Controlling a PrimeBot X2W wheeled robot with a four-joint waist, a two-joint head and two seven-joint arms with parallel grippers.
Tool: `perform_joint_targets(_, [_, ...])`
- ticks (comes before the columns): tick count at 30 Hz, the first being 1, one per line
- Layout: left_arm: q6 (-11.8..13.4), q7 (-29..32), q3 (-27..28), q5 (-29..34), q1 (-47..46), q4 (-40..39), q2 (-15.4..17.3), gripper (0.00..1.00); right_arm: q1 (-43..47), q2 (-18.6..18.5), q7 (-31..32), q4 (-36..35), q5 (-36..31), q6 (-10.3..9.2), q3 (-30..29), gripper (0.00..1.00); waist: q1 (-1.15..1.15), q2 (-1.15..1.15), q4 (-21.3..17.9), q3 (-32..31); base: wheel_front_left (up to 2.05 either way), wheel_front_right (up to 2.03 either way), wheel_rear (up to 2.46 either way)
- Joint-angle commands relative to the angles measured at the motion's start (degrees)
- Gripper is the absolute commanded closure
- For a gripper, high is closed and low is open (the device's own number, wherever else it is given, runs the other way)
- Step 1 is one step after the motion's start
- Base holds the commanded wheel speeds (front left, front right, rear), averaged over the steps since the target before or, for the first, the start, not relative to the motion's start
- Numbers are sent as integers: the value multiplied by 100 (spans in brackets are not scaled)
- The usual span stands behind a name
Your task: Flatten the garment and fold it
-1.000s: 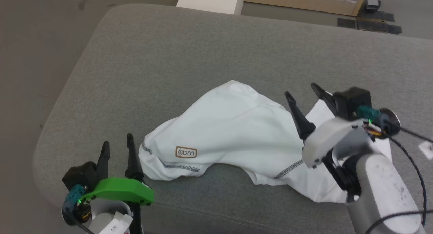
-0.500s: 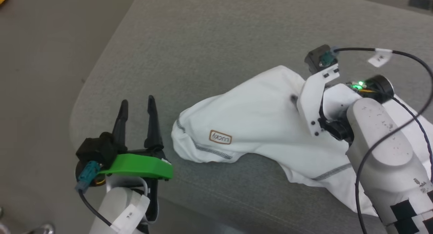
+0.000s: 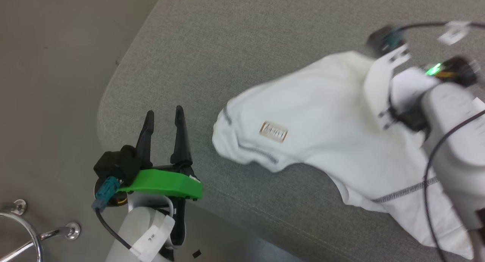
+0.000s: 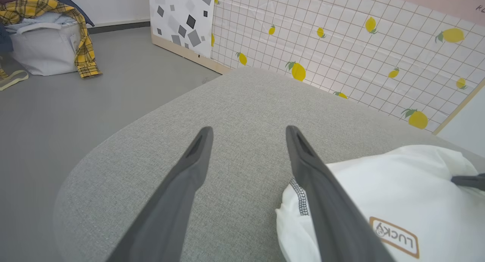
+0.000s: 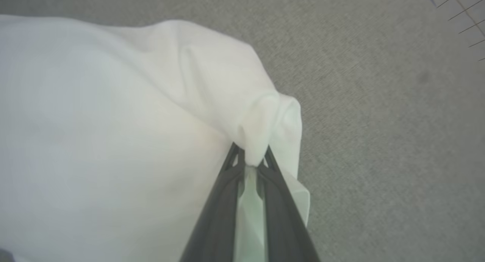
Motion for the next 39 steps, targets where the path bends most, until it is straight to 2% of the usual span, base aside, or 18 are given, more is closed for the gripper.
perform_joint_targets(1, [29,-27,-23,-79,-121,16,-19,0,-323,-181,-243,-84,-210,-12,-210,100,-1,0,-1,-16,0,0,0])
perform_joint_targets(2, [21,-27,-75,-80,-156,47,-19,0,-706,-377,-734,-143,-662,-12,-622,100,-1,0,33,-54,0,0,0])
perform_joint_targets(6, [9,-27,-135,-111,-181,63,-19,0,-1179,-545,-1311,-41,-1233,-12,-1121,100,-1,0,101,-79,0,0,0])
perform_joint_targets(10, [13,-27,-174,-143,-163,55,-19,0,-1349,-618,-1513,213,-1568,-12,-1399,100,-1,0,158,-61,0,0,0])
perform_joint_targets(14, [21,-27,-186,-164,-158,47,-19,0,-1294,-616,-1523,617,-1598,-12,-1589,100,-1,0,181,5,0,0,0])
perform_joint_targets(15, [25,-27,-183,-167,-158,42,-19,0,-1250,-589,-1577,698,-1596,-12,-1645,84,-1,0,177,24,0,0,0])
perform_joint_targets(16, [29,-27,-179,-168,-157,39,-19,0,-1197,-556,-1595,775,-1584,-12,-1682,22,-1,0,163,37,0,0,0])
perform_joint_targets(17, [29,-27,-176,-164,-156,46,-19,0,-1136,-508,-1592,863,-1549,-12,-1750,0,-1,0,141,41,0,0,0])
perform_joint_targets(23, [-4,-27,-136,-62,-149,140,-19,0,-674,-221,-1925,945,-1228,-12,-2031,0,-1,0,-59,-146,0,0,0])
perform_joint_targets(30, [-71,-27,32,130,106,274,-19,0,534,170,-2118,387,-743,-12,-2488,0,-1,0,-445,-712,0,0,0])
perform_joint_targets(34, [-128,-27,134,206,229,310,-19,0,1202,293,-1950,-2,-891,-12,-2910,0,-1,0,-617,-861,0,0,0])
perform_joint_targets(39, [-158,-27,117,218,230,293,-19,0,1614,478,-1638,-197,-1178,-12,-3572,0,-1,0,-652,-811,0,0,0])
